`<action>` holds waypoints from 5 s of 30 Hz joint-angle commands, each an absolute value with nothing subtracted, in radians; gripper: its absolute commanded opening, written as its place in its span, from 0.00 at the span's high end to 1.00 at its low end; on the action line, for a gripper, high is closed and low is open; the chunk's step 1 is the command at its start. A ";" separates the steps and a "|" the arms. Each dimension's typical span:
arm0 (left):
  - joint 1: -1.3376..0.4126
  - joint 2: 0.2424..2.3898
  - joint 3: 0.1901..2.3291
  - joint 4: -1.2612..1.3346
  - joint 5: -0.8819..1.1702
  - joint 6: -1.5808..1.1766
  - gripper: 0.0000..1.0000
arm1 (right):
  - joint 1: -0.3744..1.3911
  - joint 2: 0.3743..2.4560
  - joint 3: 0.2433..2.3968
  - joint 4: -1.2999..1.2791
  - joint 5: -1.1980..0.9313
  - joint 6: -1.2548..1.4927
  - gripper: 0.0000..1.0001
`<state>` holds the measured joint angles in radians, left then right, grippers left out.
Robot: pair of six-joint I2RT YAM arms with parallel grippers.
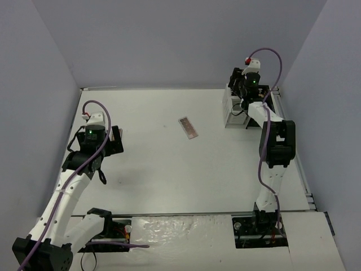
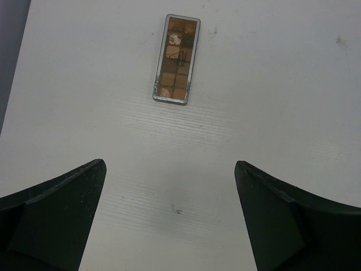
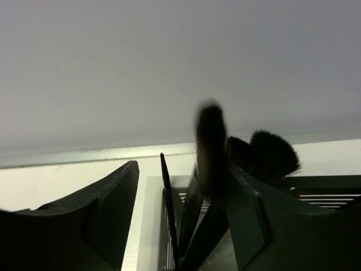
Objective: Organize the makeup
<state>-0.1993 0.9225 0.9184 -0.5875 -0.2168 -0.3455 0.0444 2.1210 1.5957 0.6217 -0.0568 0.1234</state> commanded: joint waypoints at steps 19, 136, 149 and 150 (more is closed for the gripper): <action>-0.031 1.349 1.099 -0.538 -0.011 -0.321 0.06 | 0.052 1.100 0.951 0.386 -0.295 0.375 0.00; -0.523 1.060 1.239 -0.620 -0.146 -0.266 0.03 | 0.126 1.425 1.280 0.227 -0.149 0.187 1.00; -0.310 1.007 1.052 -0.572 -0.106 -0.251 0.03 | -0.049 1.636 1.443 0.259 -0.106 0.127 1.00; -0.304 1.007 1.050 -0.570 -0.096 -0.253 0.03 | -0.052 1.646 1.439 0.264 -0.107 0.124 1.00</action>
<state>-0.3406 1.0025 1.0356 -0.6054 -0.1351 -0.2399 -0.0371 1.6369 1.3845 0.1680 -0.1313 0.1657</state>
